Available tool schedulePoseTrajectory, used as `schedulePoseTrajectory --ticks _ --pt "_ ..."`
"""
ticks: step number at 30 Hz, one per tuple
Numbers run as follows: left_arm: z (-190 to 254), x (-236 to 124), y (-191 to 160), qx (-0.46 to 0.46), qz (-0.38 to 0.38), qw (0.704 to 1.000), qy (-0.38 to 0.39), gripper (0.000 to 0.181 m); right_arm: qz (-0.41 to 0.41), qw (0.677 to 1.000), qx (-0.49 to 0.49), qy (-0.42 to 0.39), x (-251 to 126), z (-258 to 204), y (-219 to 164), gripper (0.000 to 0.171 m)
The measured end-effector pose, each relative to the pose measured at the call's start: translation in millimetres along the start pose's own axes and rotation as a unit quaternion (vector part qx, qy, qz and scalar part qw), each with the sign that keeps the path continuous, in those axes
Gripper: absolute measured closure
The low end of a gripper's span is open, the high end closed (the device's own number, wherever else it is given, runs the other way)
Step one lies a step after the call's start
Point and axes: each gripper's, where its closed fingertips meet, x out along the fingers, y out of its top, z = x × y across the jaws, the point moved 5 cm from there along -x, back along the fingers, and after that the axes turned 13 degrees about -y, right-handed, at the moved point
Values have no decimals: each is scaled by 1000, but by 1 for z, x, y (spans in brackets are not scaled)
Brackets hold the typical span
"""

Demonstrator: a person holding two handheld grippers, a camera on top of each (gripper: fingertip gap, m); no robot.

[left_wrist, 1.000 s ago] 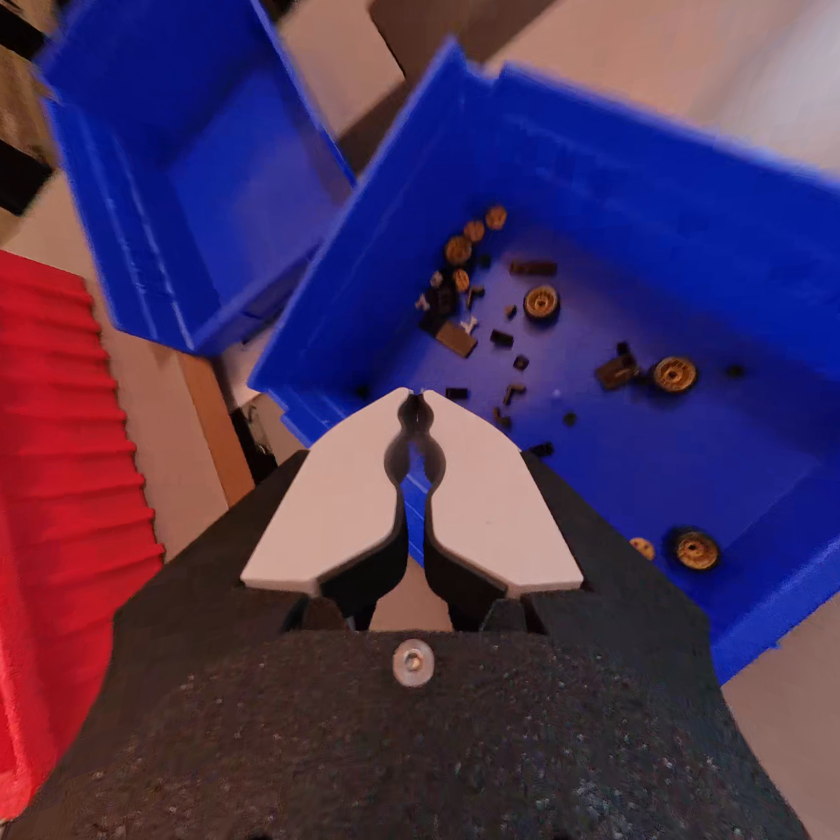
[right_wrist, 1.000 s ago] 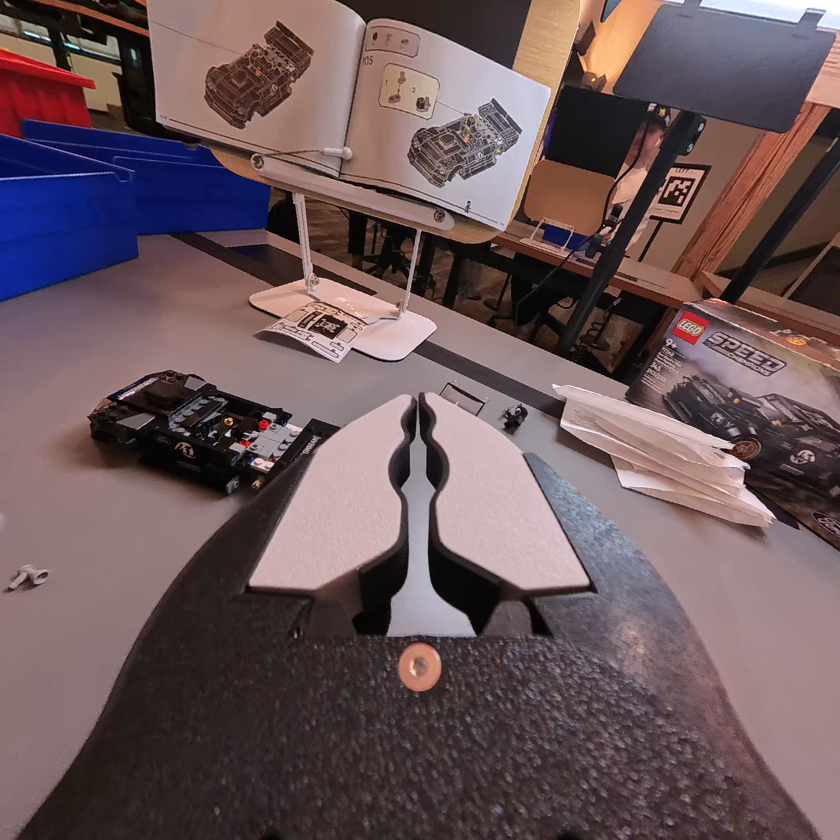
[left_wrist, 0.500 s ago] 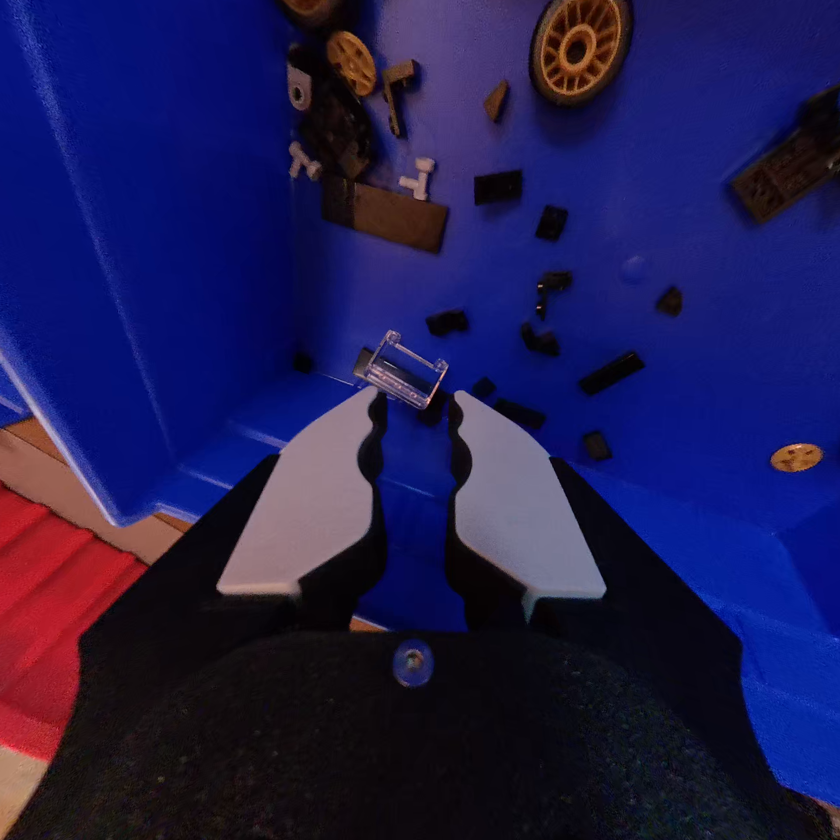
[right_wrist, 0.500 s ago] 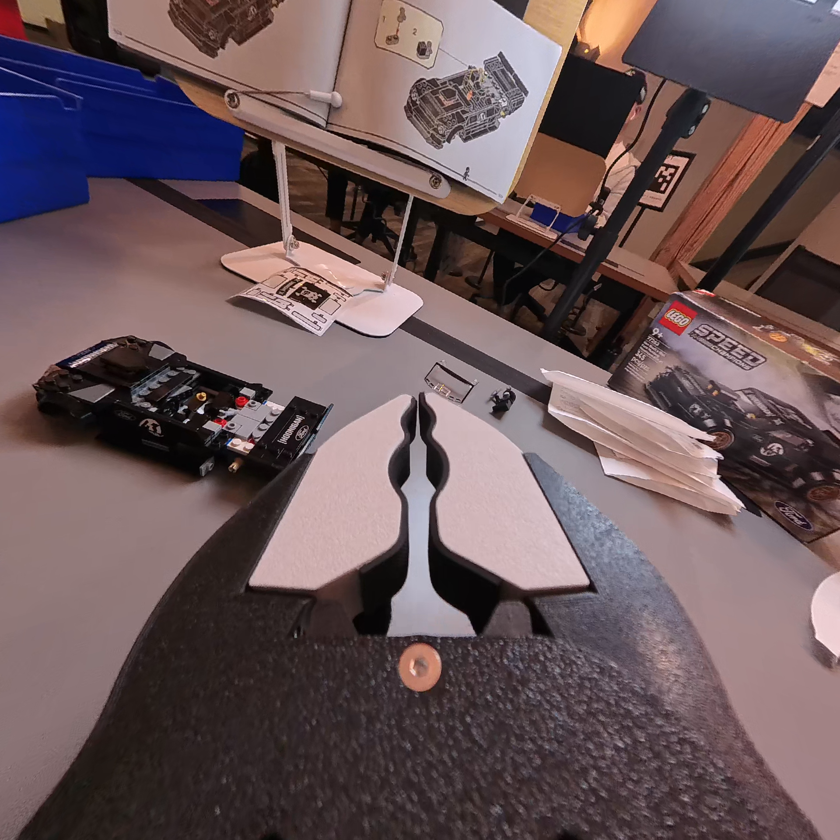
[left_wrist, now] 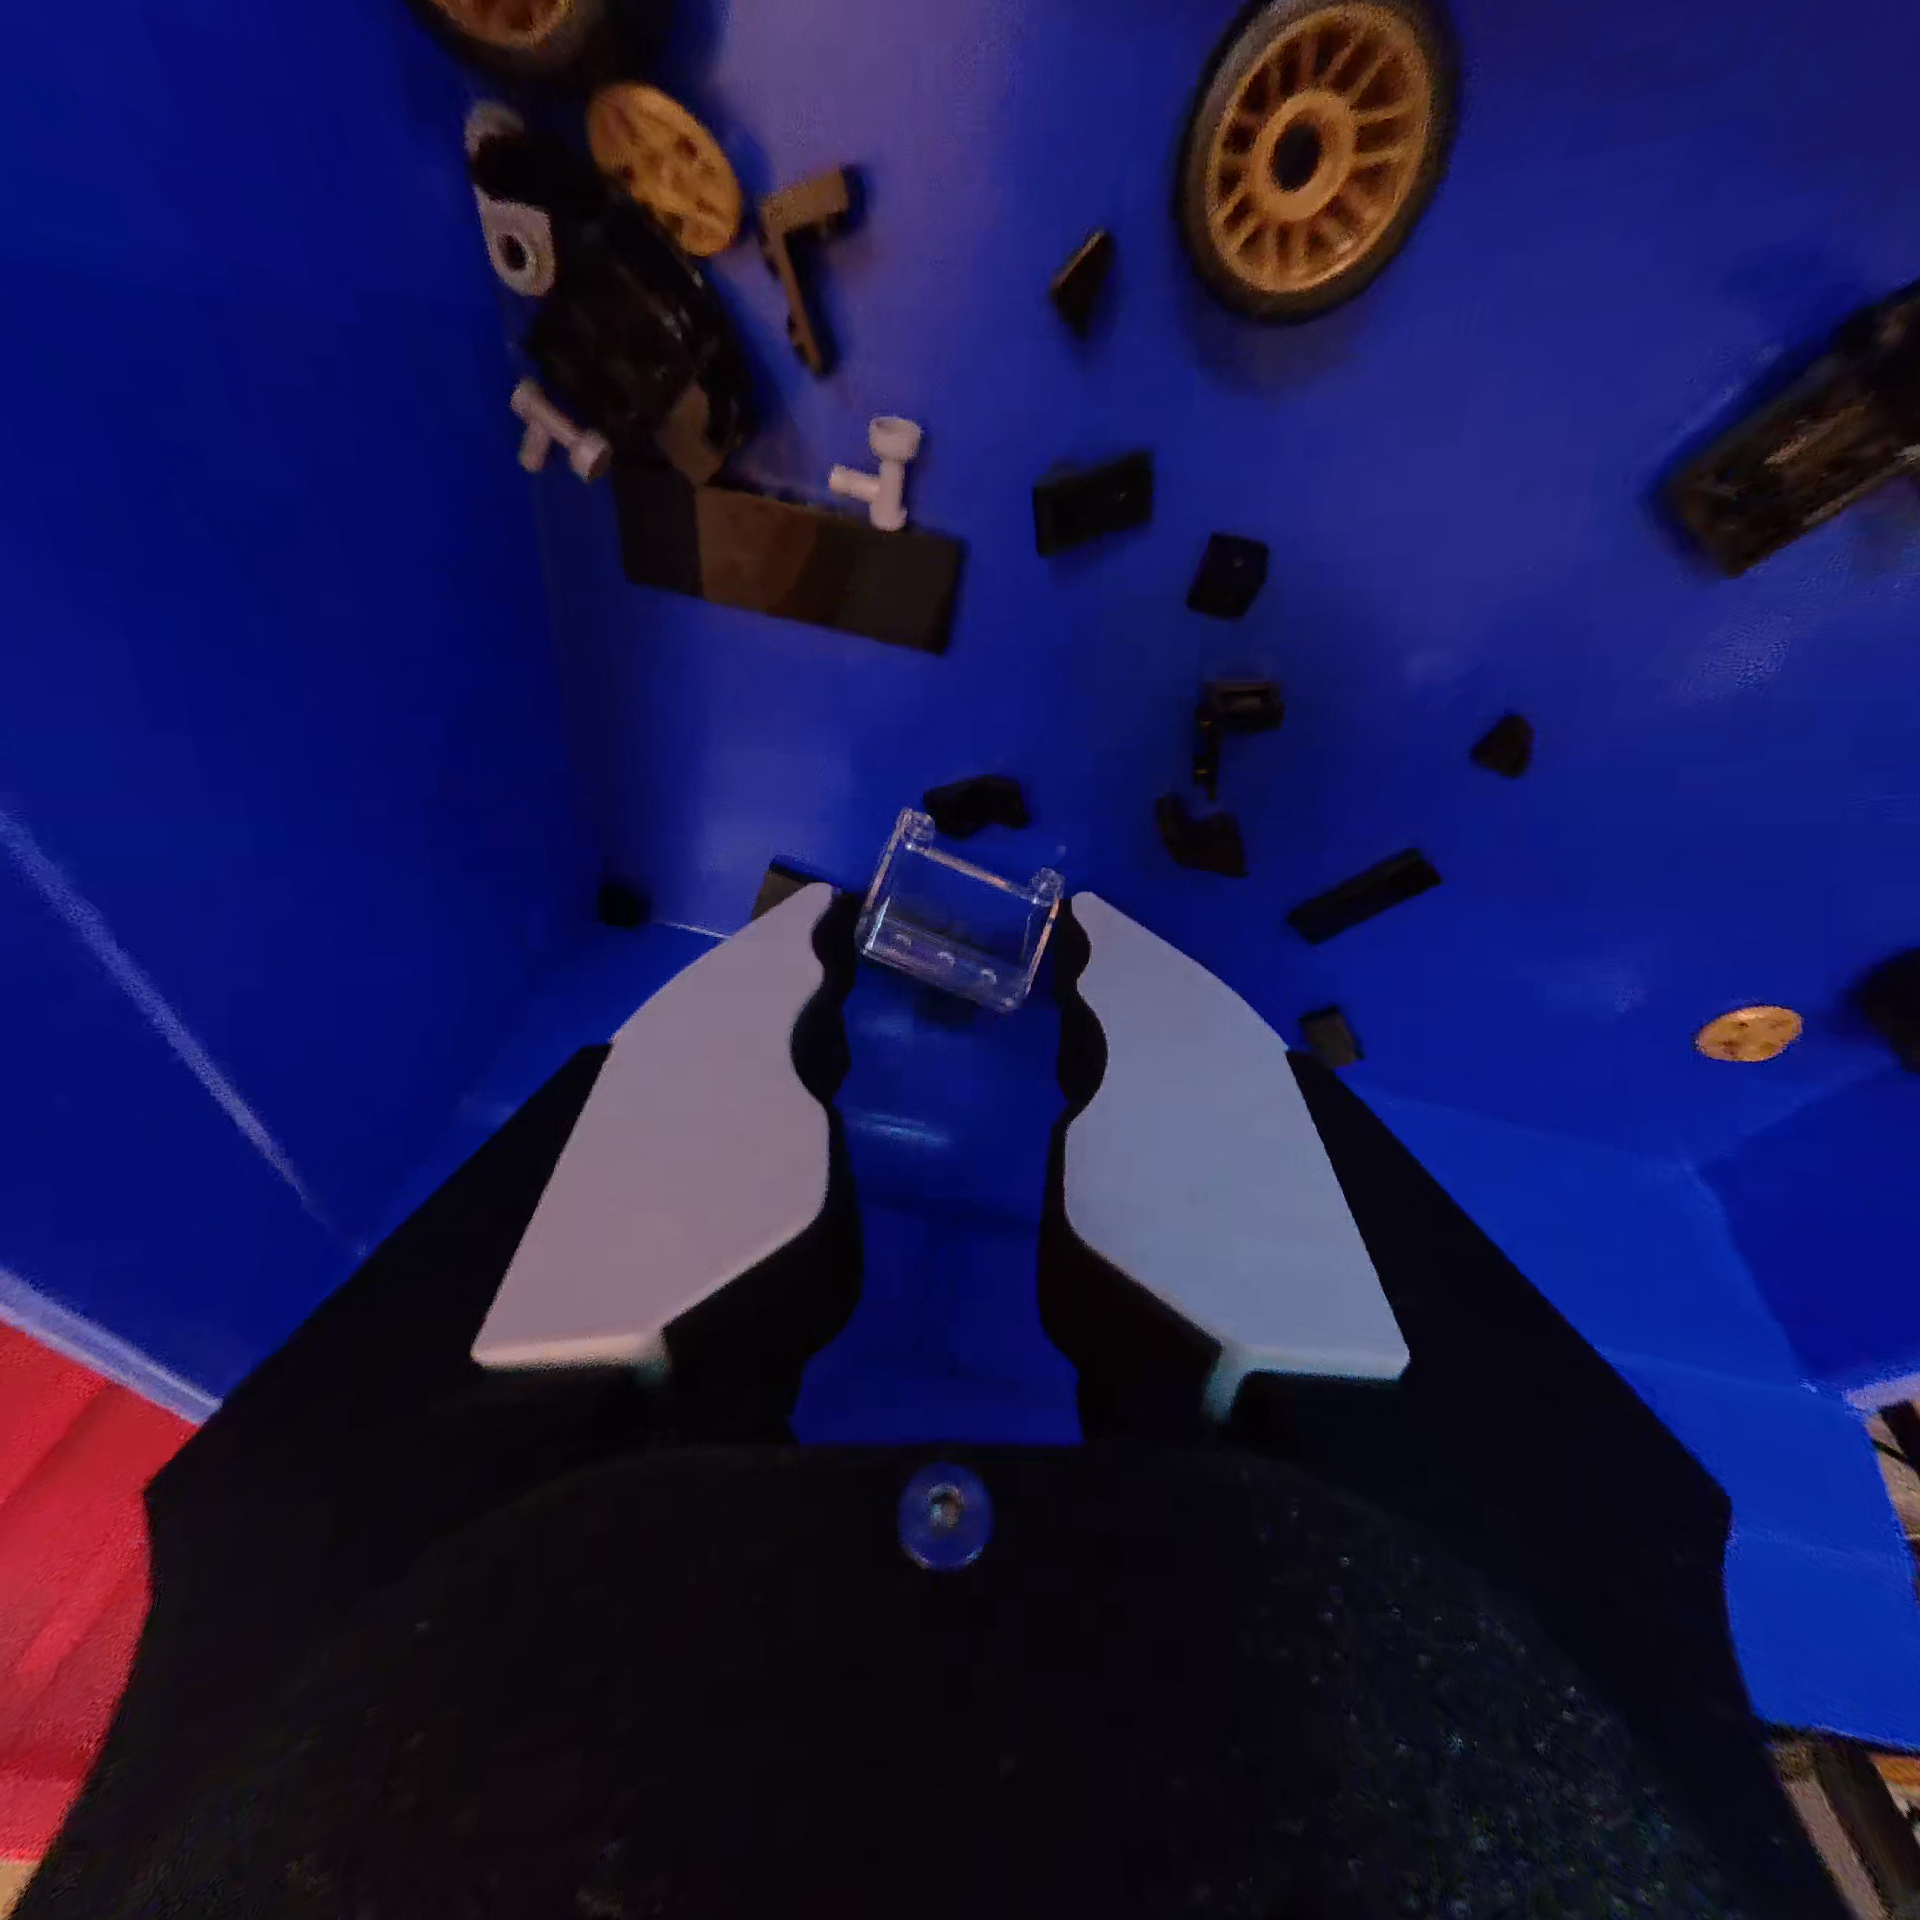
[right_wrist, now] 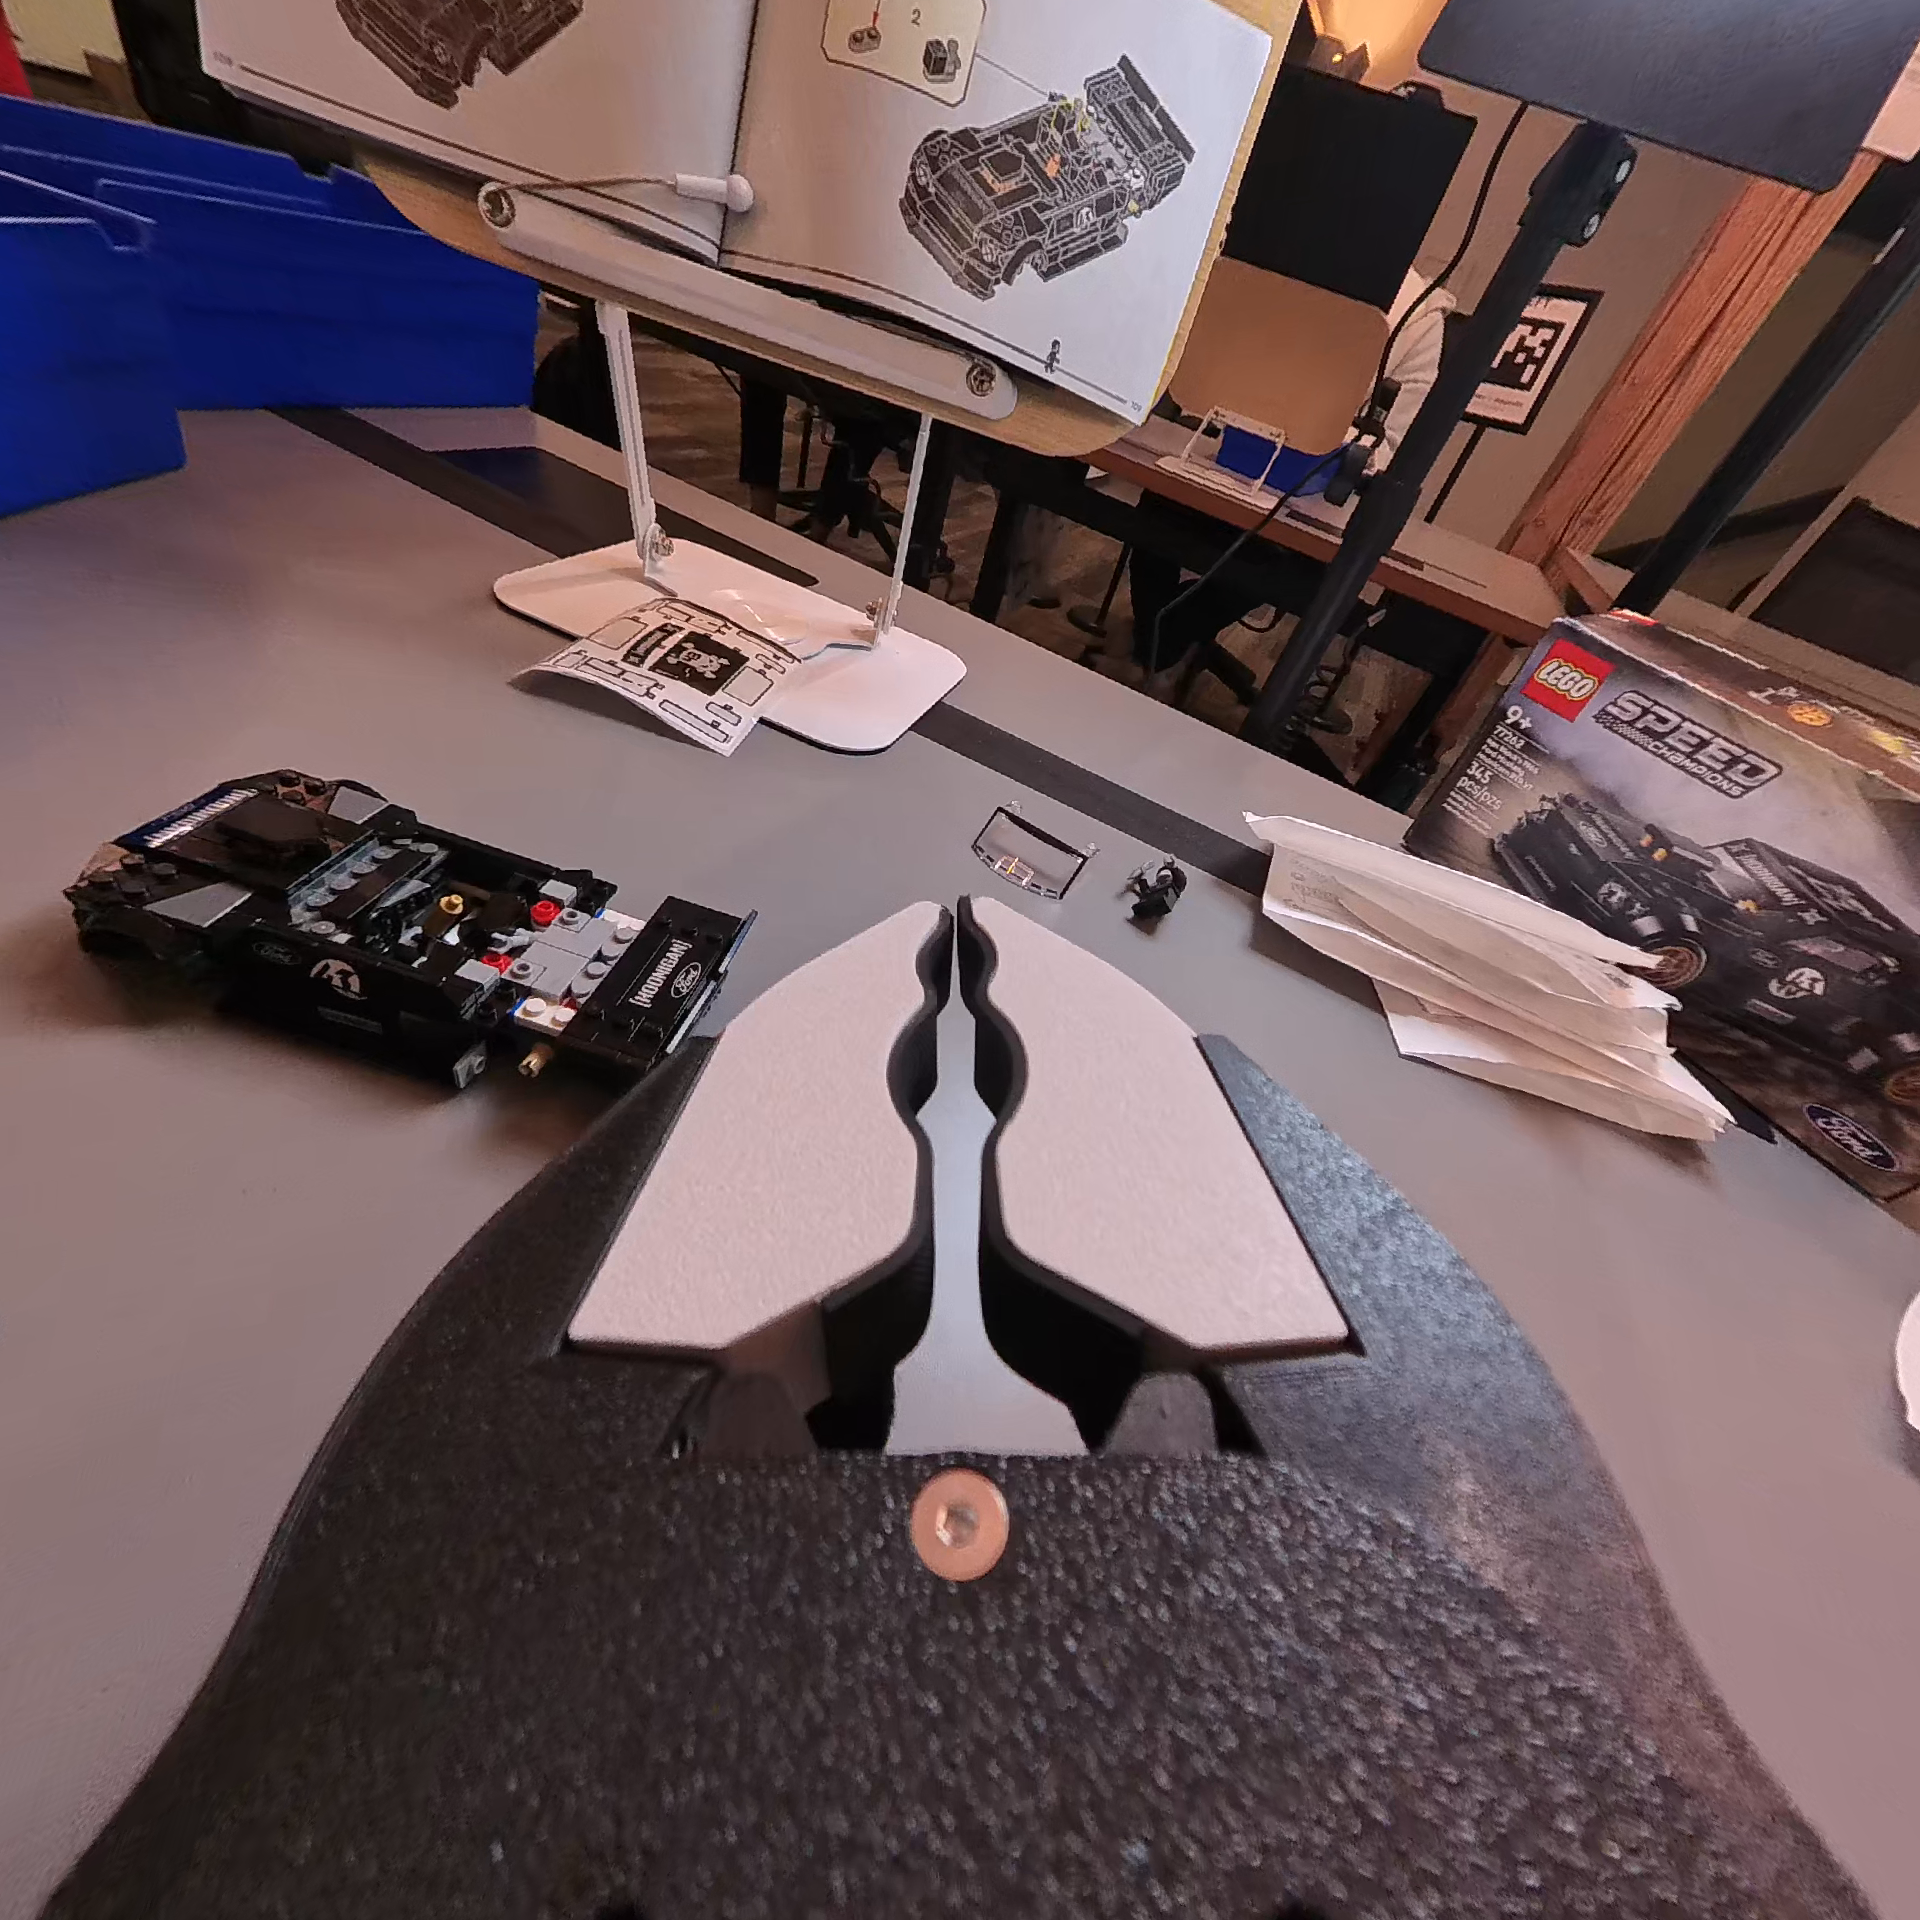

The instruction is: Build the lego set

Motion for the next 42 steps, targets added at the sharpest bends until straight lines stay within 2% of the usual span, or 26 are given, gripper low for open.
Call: schedulePoseTrajectory --ticks 6,15,19,22,24,28,32,34,37,41,42 --pt "29 -17 4 25 62 997 -43 144 -1 1000 -5 4 2 -3 -1 170" --pt "74 -1 2 66 31 993 -93 143 -1 1000 -13 0 1 -4 -1 170" --pt "91 -13 14 86 101 980 -147 129 -1 1000 -14 -4 2 -4 0 170" --pt "80 -33 23 85 175 974 -120 132 2 1000 -13 -8 1 -4 1 170" --pt "60 -44 30 72 215 972 -56 138 4 1000 -11 -13 0 -4 2 170" --pt "34 -51 41 43 254 966 13 146 7 1000 -4 -27 -1 -1 2 170" --pt "14 -39 51 17 229 972 55 150 14 999 3 -44 -2 4 5 169" --pt "8 -31 56 18 214 975 52 151 17 999 5 -51 -3 5 5 169" --pt "4 -19 58 39 189 981 36 154 21 998 7 -61 -4 7 5 168" --pt "12 -3 57 59 155 986 -31 150 15 997 12 -73 -4 12 2 168" --pt "13 -1 56 62 150 986 -39 154 13 997 14 -74 -3 13 1 168"
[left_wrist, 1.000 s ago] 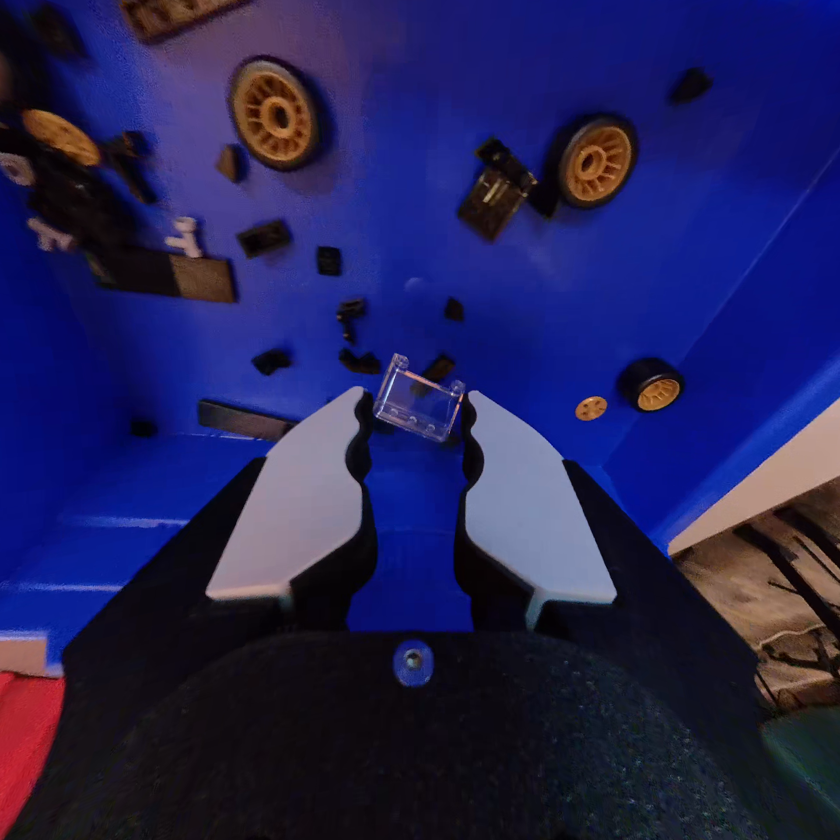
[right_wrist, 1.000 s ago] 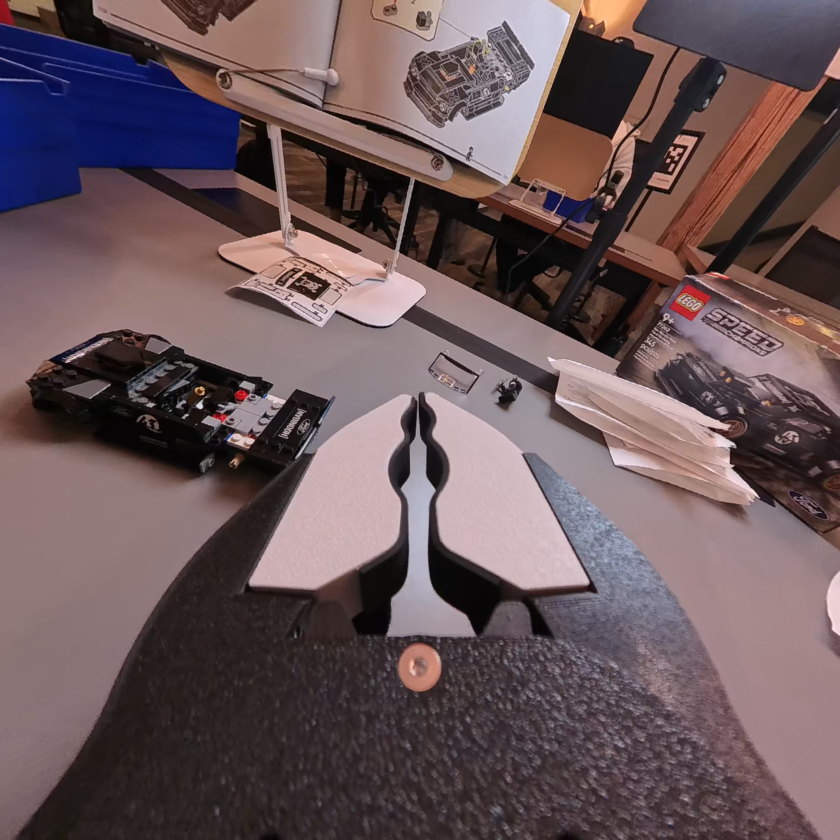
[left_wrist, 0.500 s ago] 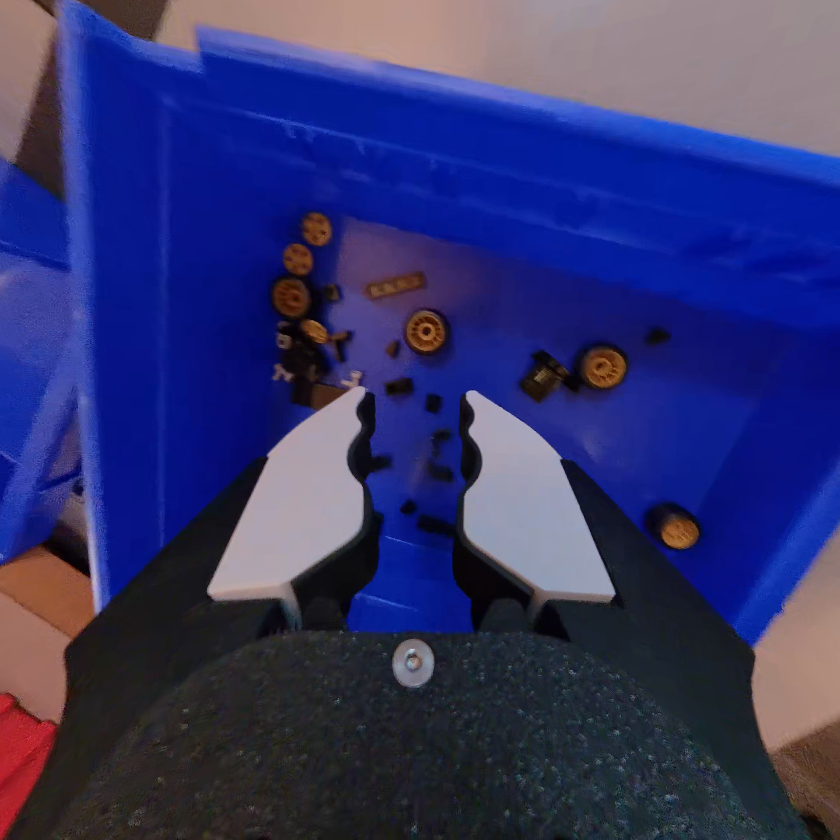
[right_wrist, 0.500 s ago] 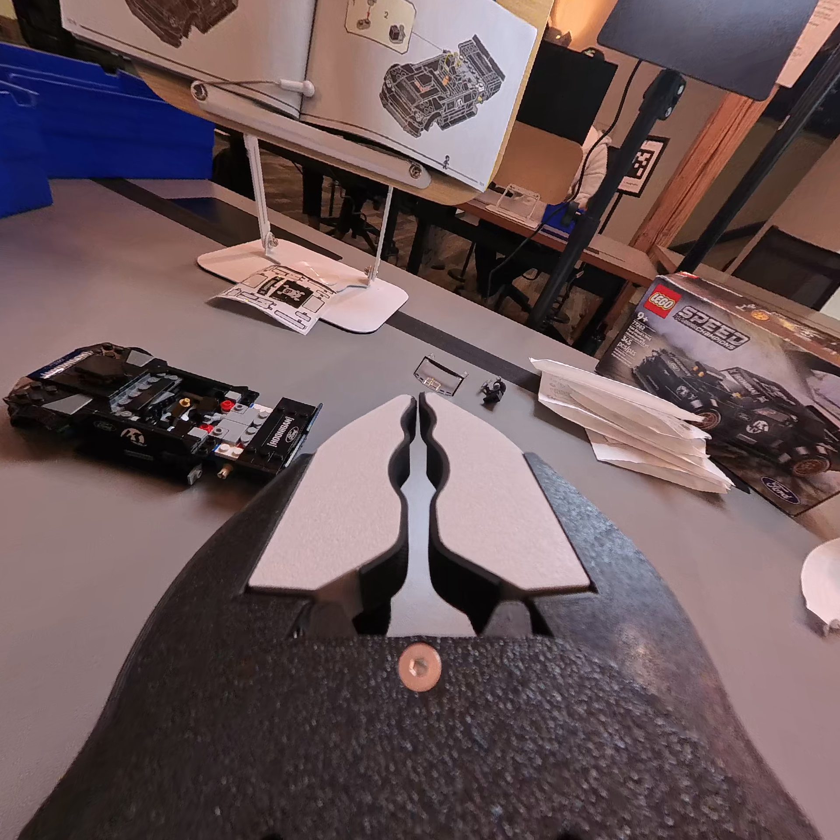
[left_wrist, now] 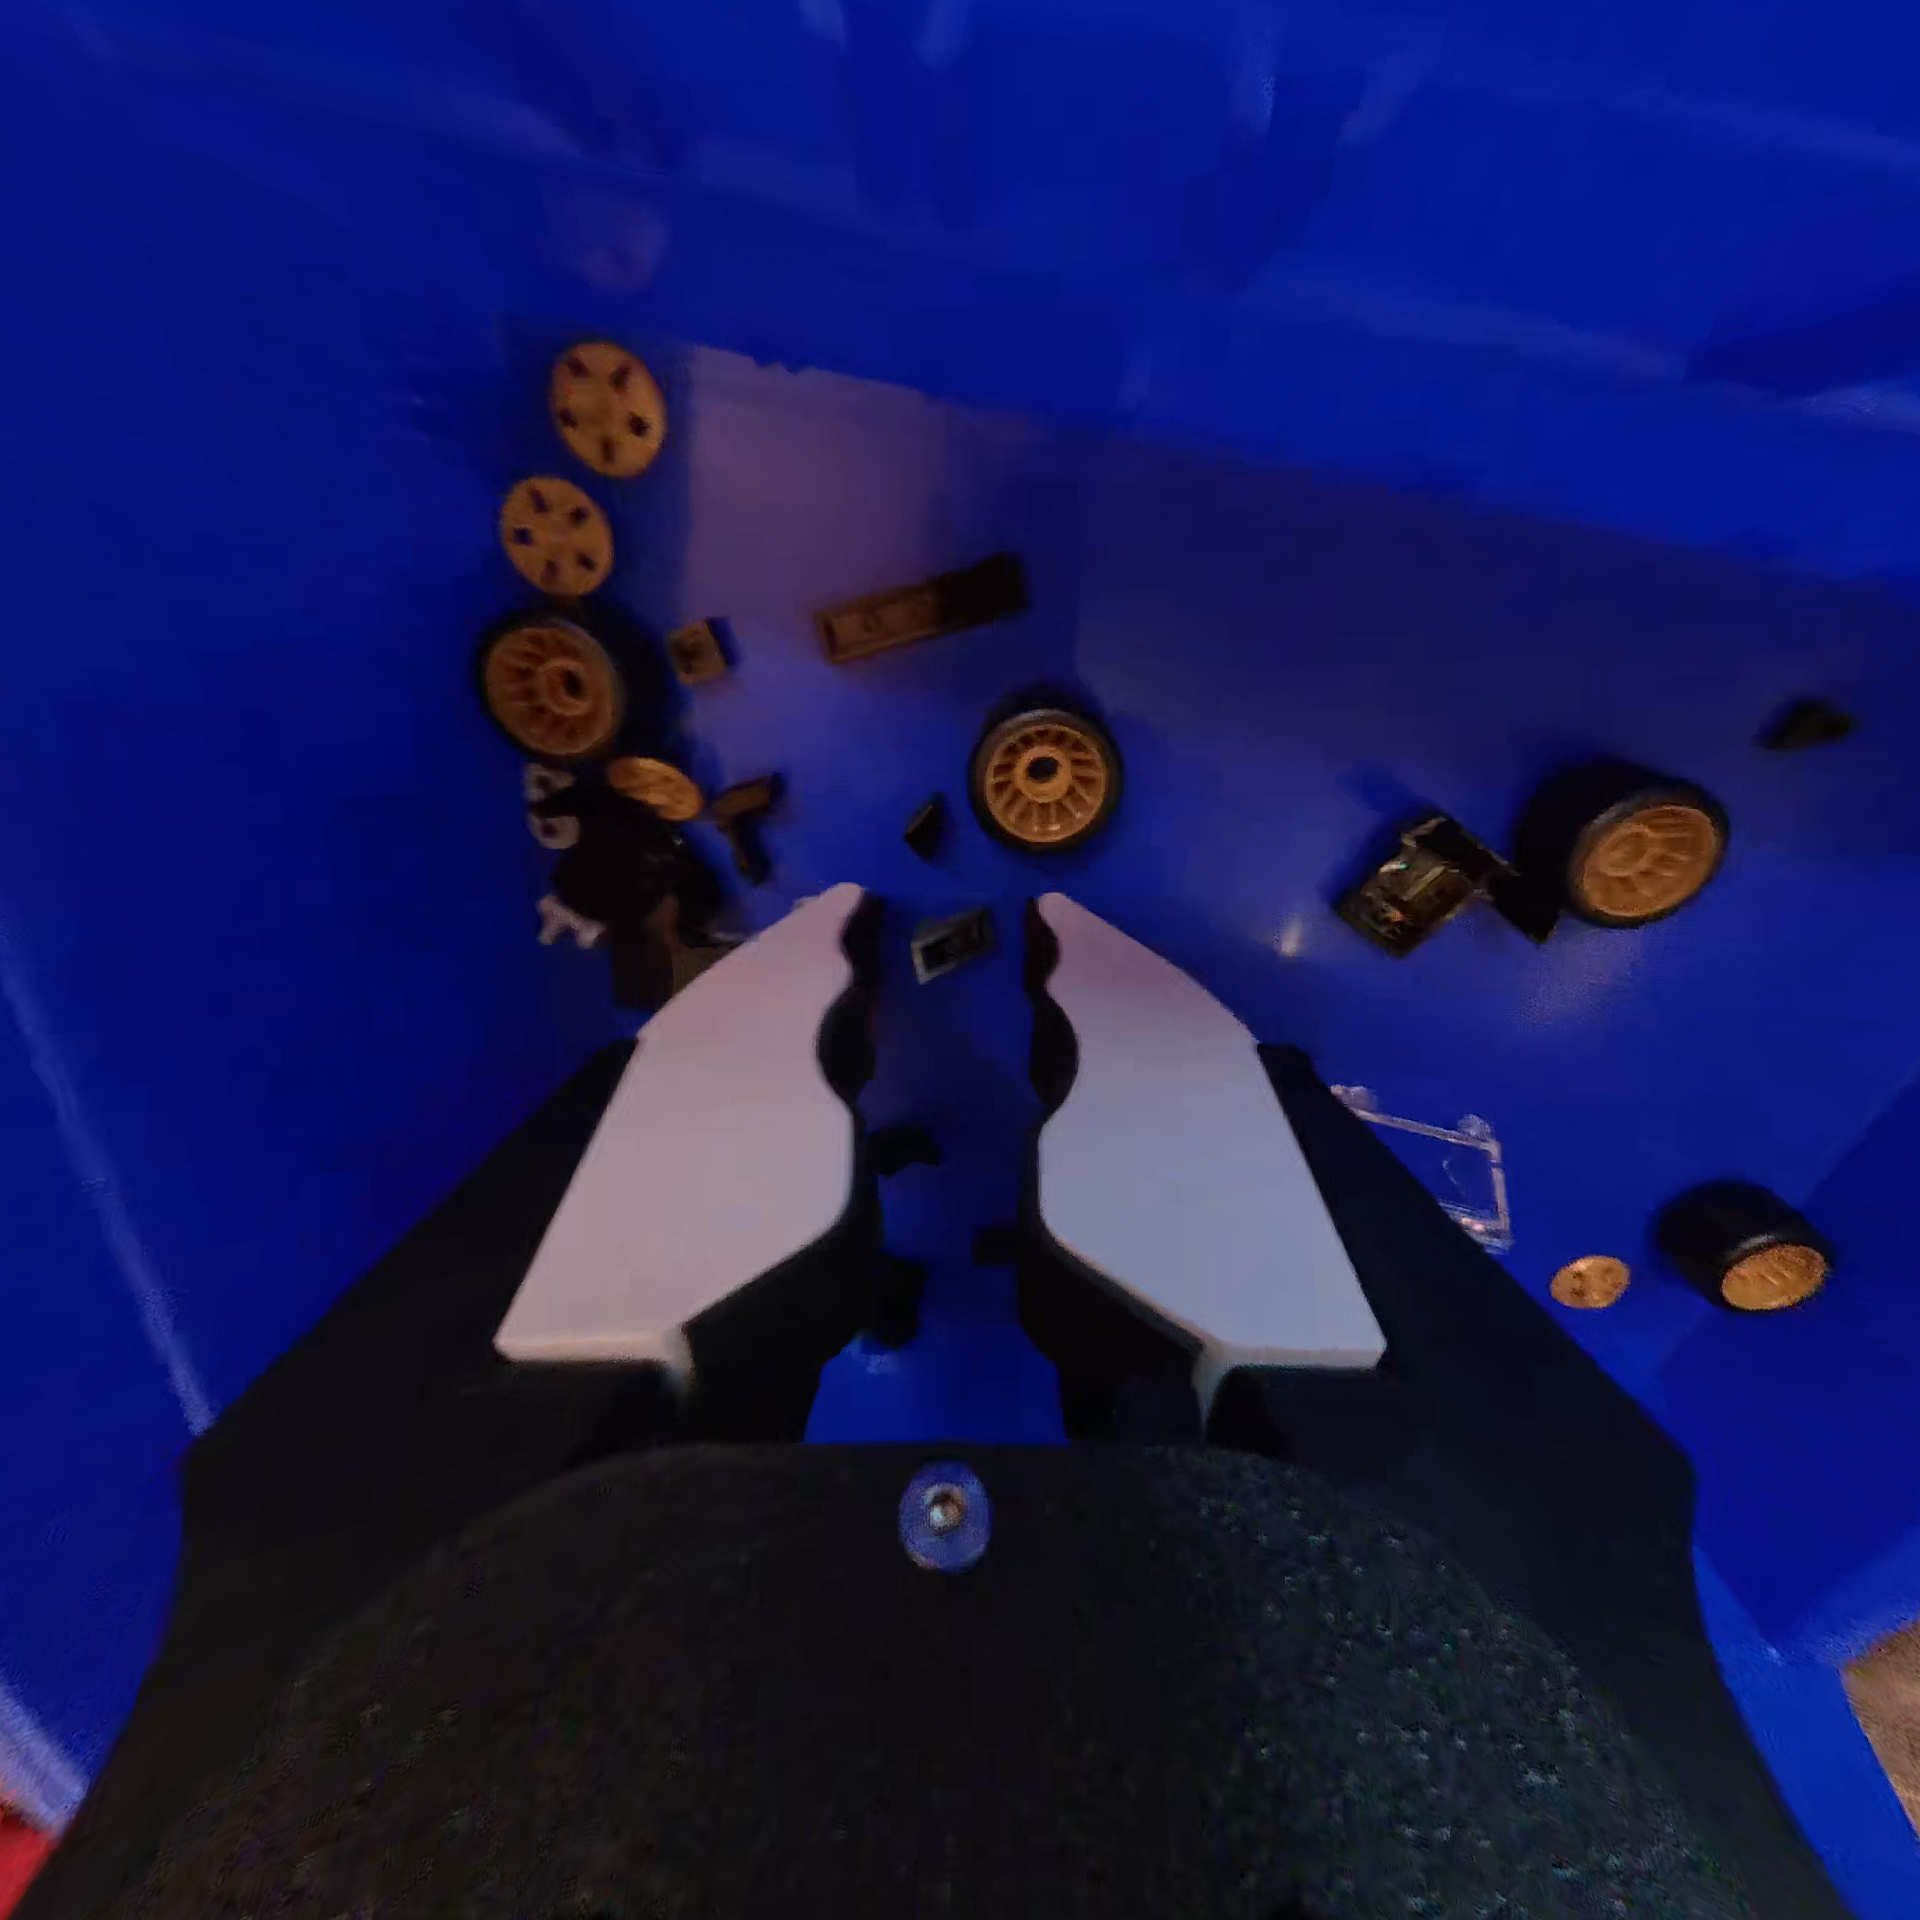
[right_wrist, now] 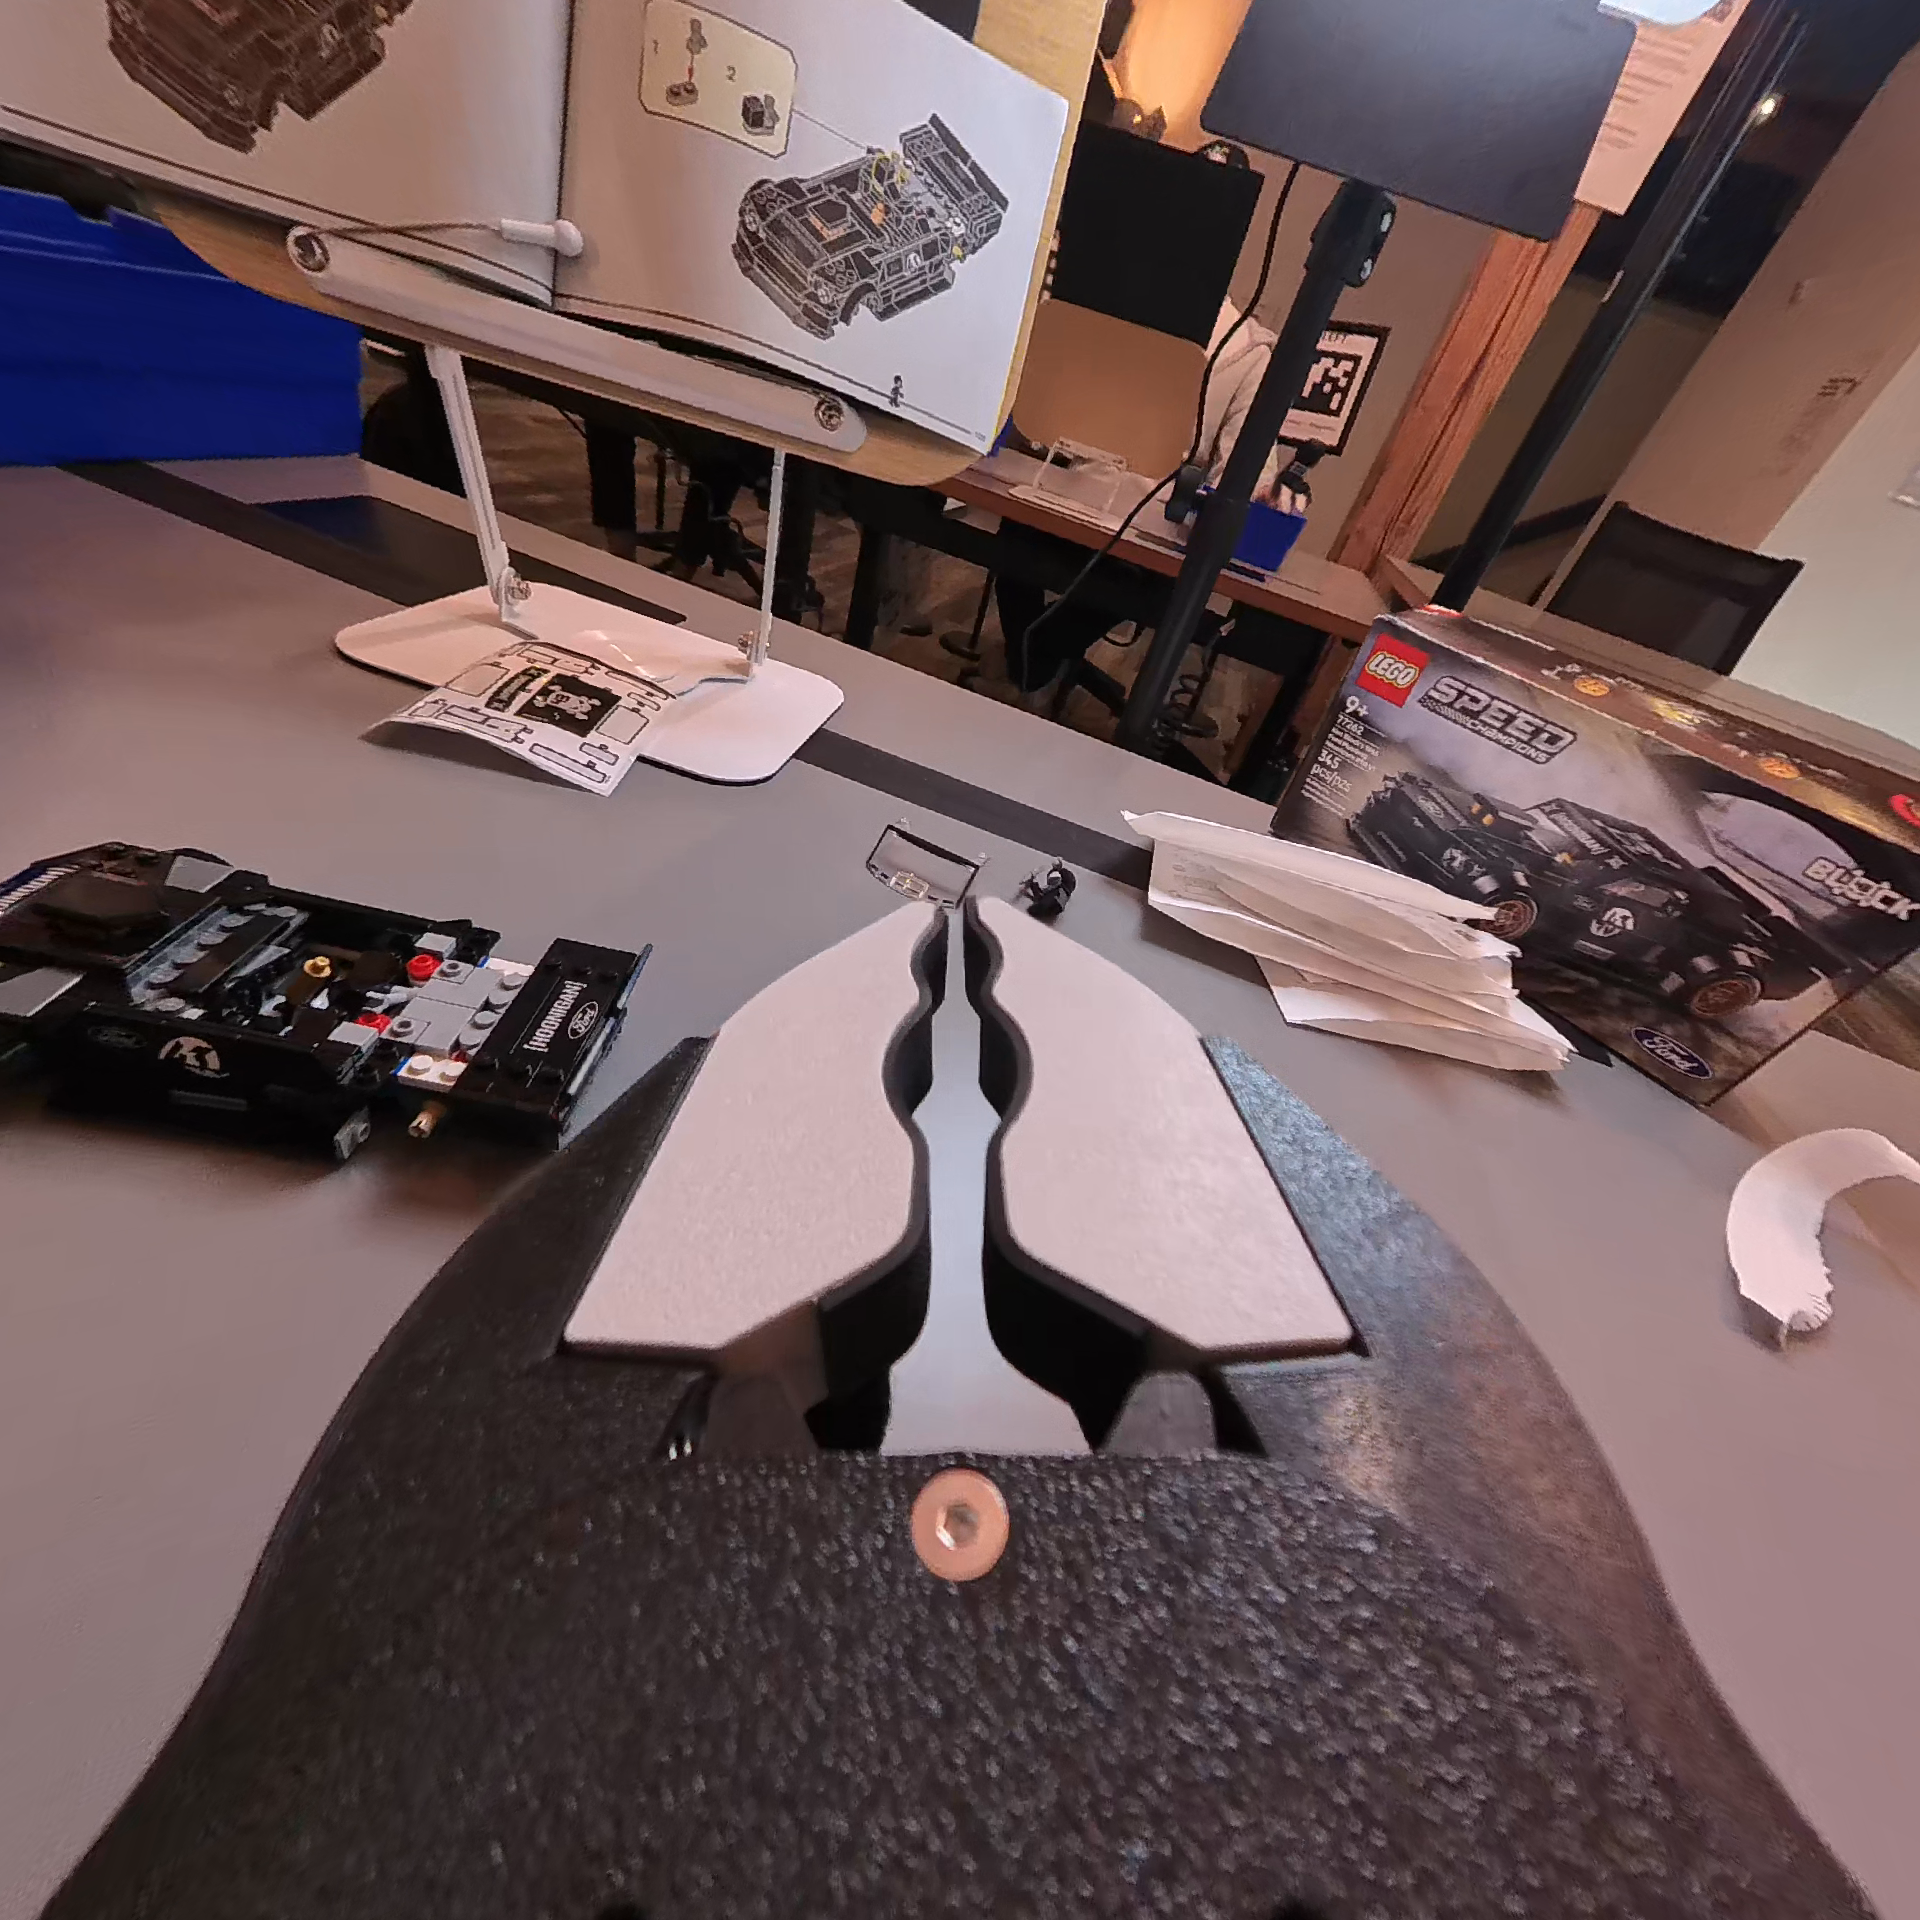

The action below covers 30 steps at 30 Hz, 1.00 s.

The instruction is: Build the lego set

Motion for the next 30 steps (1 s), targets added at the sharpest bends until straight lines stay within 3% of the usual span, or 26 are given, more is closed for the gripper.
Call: schedulePoseTrajectory --ticks 2,5,8,14,19,24,30 --pt "10 -1 -3 4 -11 999 -41 180 -4 1000 1 -1 1 1 -2 168" --pt "19 -7 -11 4 -20 998 -67 172 -9 1000 0 0 3 0 -4 168" --pt "11 -20 -9 -11 32 999 -42 154 -13 1000 -2 3 4 -1 -6 168" --pt "9 -36 -4 2 103 994 -26 152 -17 1000 -8 5 6 -3 -8 168" --pt "-4 -52 -8 -17 135 990 35 156 -21 1000 -11 5 7 -4 -9 168" --pt "-21 -64 -28 -50 90 986 131 172 -22 1000 -15 7 7 -6 -9 168" --pt "-20 -52 -41 -42 5 991 128 179 -21 1000 -15 12 8 -8 -9 169"
